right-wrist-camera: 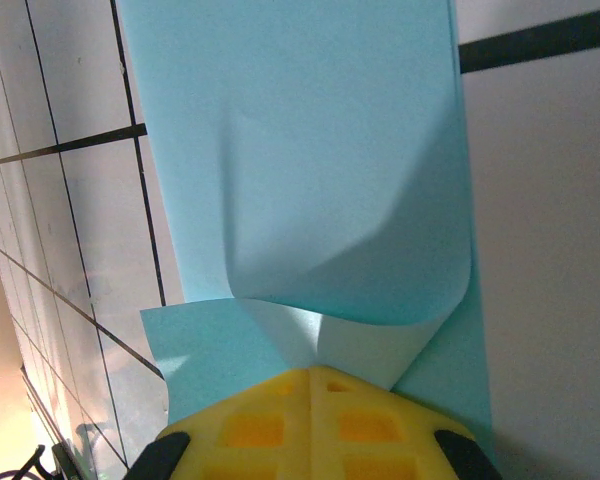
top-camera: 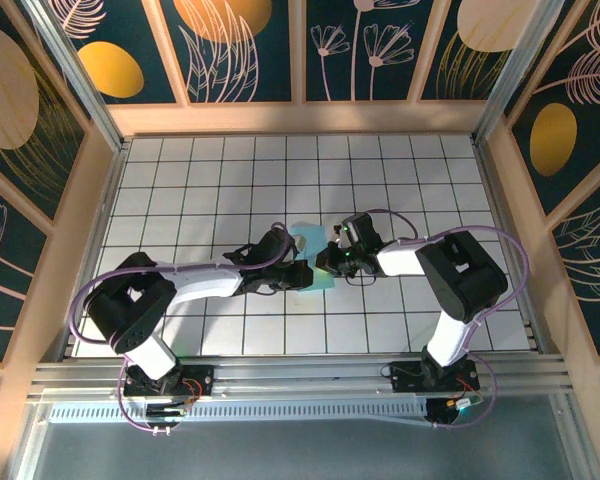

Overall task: Fold a paper plane with a square sheet of paper (fold left side to right side)
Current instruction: Fold the triangle a second time at the center of the table.

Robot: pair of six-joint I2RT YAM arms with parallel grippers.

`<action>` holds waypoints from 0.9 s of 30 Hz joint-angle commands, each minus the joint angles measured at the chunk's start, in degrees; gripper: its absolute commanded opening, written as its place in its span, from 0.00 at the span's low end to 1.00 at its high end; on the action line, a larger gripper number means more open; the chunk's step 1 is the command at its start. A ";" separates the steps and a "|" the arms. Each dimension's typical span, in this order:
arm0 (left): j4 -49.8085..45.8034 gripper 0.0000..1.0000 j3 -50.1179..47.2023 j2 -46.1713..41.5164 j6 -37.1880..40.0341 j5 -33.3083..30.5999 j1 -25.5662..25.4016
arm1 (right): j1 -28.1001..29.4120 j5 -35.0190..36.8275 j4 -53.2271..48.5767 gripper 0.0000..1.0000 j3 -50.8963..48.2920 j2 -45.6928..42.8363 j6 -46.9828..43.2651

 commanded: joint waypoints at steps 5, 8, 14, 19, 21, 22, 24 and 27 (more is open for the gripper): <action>2.50 0.00 1.02 3.14 -2.93 -1.32 0.44 | 0.64 0.91 -1.61 0.00 -1.54 0.71 -0.35; 2.85 0.00 0.76 3.37 -3.38 -1.26 0.40 | 0.64 0.92 -1.61 0.00 -1.62 0.77 -0.36; 3.34 0.00 -0.28 5.36 -3.91 -0.97 0.42 | 0.64 0.74 -1.52 0.00 -1.58 0.94 -0.36; 3.95 0.00 -0.98 6.00 -4.46 -0.84 0.42 | 0.64 0.74 -1.69 0.00 -1.44 1.15 -0.44; 4.18 0.00 -1.00 6.25 -4.59 -0.67 0.44 | 0.64 0.73 -1.73 0.00 -1.48 1.14 -0.44; 4.41 0.00 -1.07 6.38 -4.68 -0.58 0.40 | 0.64 0.74 -1.78 0.00 -1.38 1.14 -0.46; 4.51 0.00 -1.17 6.51 -4.75 -0.55 0.41 | 0.64 0.74 -1.79 0.00 -1.44 1.17 -0.45; 4.43 0.00 -1.49 6.43 -4.75 -0.82 0.40 | 0.64 0.74 -1.79 0.00 -1.44 1.10 -0.47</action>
